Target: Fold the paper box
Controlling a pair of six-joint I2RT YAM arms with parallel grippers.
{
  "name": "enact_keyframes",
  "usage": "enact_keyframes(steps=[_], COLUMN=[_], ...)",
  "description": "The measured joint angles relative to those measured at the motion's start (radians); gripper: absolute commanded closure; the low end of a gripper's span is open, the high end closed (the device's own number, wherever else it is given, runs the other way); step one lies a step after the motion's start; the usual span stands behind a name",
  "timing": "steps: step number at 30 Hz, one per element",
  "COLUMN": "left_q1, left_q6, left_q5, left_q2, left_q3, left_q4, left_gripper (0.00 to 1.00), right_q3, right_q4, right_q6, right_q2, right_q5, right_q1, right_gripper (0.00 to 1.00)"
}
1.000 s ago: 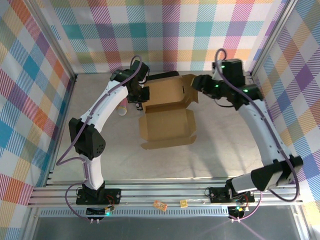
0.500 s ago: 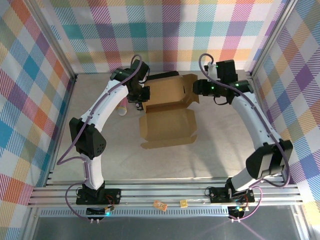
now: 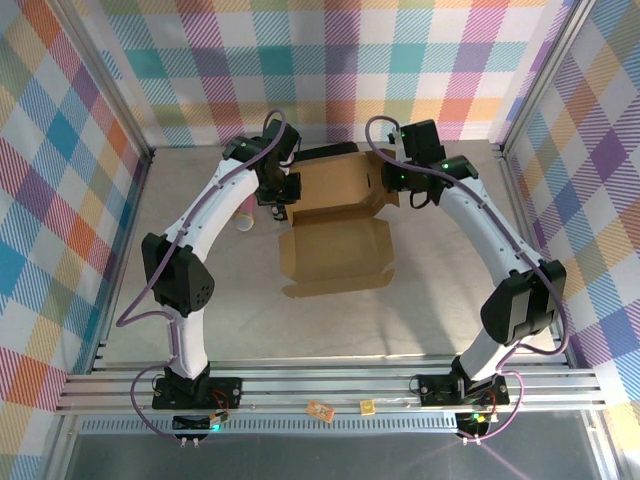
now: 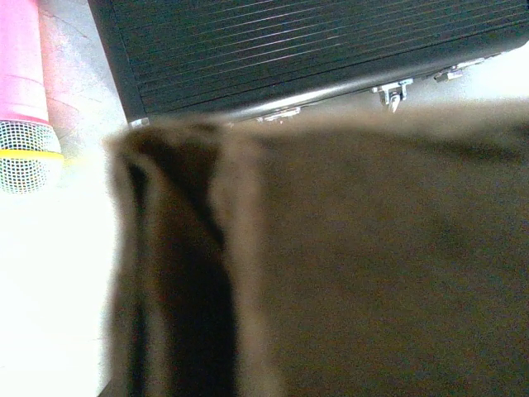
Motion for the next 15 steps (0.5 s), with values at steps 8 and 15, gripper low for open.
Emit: enact_keyframes(steps=[8, 15], left_q1=[0.001, 0.006], left_q6=[-0.001, -0.004], left_q5=[0.021, 0.021], left_q2=[0.008, 0.008], left_q3=[0.010, 0.028], left_q4=[0.002, 0.005], left_gripper=[1.00, 1.00], right_q3=[0.050, 0.058], right_q4=[-0.035, -0.059], right_q6=[0.021, 0.074], right_q2=[0.029, 0.033], right_q5=[0.309, 0.640], right_q1=[0.121, 0.270], right_gripper=[1.00, 1.00])
